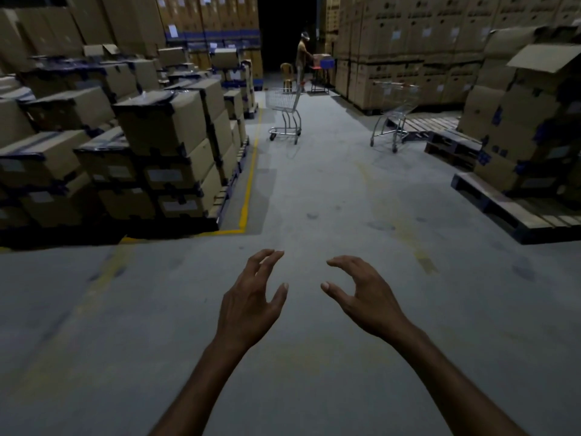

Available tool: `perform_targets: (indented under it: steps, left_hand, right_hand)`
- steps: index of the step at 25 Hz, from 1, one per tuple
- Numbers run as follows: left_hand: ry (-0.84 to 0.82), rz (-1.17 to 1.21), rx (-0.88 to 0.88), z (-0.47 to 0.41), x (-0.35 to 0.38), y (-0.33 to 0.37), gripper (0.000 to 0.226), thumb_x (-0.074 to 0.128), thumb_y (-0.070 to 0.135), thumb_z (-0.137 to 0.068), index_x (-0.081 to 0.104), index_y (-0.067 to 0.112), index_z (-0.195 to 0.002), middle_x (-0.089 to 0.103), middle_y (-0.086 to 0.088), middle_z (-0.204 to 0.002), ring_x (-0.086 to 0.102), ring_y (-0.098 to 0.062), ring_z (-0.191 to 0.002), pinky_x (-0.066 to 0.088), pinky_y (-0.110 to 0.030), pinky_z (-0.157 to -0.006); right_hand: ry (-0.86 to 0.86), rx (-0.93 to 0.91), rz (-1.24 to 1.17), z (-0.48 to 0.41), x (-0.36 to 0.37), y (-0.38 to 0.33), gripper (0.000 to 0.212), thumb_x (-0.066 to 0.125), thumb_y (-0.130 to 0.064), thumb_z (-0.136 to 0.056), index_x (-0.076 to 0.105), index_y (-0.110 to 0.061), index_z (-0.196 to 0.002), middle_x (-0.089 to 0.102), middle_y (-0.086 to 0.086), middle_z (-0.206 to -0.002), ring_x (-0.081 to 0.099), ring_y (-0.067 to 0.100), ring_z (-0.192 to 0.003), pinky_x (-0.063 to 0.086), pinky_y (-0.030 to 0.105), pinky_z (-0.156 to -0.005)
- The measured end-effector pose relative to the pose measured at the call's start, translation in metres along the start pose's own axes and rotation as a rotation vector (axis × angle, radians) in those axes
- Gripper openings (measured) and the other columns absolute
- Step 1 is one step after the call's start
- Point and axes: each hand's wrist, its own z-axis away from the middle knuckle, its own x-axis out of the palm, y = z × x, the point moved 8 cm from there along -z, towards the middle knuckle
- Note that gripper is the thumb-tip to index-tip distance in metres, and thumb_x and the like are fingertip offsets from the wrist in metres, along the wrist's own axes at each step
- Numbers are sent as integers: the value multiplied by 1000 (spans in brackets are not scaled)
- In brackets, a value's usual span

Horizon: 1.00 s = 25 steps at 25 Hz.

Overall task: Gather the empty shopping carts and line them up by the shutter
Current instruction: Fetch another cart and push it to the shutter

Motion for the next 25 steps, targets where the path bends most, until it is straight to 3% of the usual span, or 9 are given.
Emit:
perform_targets:
  steps: [4, 10, 15, 25]
  left_hand:
    - [-34, -7, 5, -69, 49, -22, 63, 63, 44, -94, 36, 41, -151, 33, 21, -154, 60, -8, -113, 56, -28, -62]
    - [-60, 27, 1, -194, 124, -82, 64, 64, 44, -95, 35, 42, -151, 34, 21, -154, 63, -11, -93, 49, -23, -61]
    - [-82, 69, 31, -323, 177, -127, 63, 63, 45, -94, 35, 43, -150, 34, 24, -153, 57, -4, -117, 51, -25, -68]
    - [-160, 58, 159, -523, 296, -162, 52, 61, 48, -94, 47, 38, -144, 43, 20, -147, 54, -7, -124, 51, -25, -75]
  right_hand:
    - [-7, -1, -12, -76, 11, 38, 48, 62, -60, -93, 57, -38, -136, 53, -16, -141, 48, 5, -130, 43, 29, -103]
    - [13, 5, -1, -205, 39, 94, 47, 63, -58, -94, 57, -38, -135, 54, -17, -140, 47, 3, -129, 43, 27, -102]
    - [35, 52, 41, -322, 51, 137, 47, 63, -58, -94, 56, -38, -136, 53, -16, -142, 47, 6, -131, 43, 30, -105]
    - [104, 132, 90, -503, 51, 253, 48, 61, -59, -94, 56, -38, -136, 55, -14, -141, 48, 9, -131, 44, 35, -106]
